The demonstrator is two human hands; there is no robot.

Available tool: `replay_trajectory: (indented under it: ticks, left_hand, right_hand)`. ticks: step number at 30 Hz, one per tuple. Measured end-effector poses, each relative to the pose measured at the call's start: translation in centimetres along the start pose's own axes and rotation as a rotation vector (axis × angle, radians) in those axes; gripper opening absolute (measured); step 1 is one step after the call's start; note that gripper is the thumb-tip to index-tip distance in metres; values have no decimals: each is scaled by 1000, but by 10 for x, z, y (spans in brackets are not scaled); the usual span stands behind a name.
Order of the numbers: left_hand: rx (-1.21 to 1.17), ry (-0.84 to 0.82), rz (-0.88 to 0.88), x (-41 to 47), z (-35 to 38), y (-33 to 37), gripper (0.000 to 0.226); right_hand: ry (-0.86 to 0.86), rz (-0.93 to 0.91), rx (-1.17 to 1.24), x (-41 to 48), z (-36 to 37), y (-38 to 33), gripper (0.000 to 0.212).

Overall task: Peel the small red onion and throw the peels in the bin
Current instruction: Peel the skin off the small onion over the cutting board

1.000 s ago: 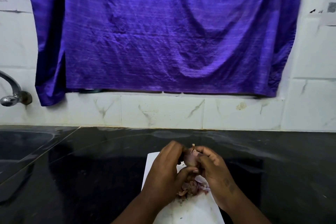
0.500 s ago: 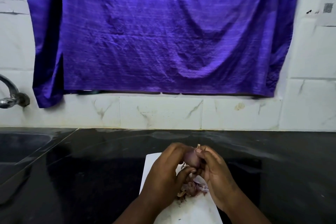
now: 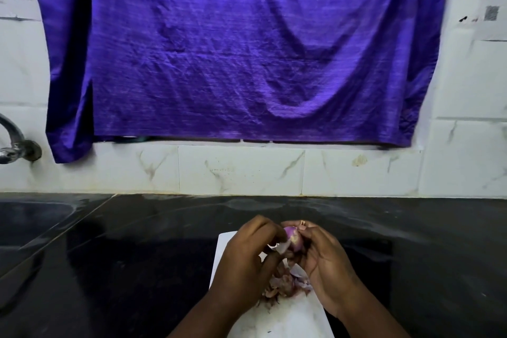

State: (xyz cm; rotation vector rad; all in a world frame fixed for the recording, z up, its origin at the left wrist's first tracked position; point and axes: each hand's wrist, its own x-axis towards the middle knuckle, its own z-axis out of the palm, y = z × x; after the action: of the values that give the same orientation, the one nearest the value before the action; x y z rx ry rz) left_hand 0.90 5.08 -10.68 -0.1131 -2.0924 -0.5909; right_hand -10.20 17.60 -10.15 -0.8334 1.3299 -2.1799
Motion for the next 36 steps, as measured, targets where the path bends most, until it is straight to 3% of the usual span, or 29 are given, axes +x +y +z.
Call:
replay_trajectory:
  ticks: [8,14,19,24,30,36]
  left_hand:
    - [-101,8,-90,-1,3,1,13]
    - [-140,-12,-121,1,2,2,22]
    - [-92,-27,-69,1,1,3,28]
    - [23,-108,-148,-3,5,-6,37]
    - [156,-210,-227,-6,2,-7,37]
    - [-78,-36,-201,-1,0,3,40]
  right_hand:
    - [-3,54,27,-4,5,-3,29]
    - [26,41,26,-2,5,-2,30]
    - [49,31,118,-1,5,-4,26]
    - [133,14,194,3,-4,-4,22]
    - [81,30,130,0,-1,-6,33]
    - [17,77,64,-3,2,-4,38]
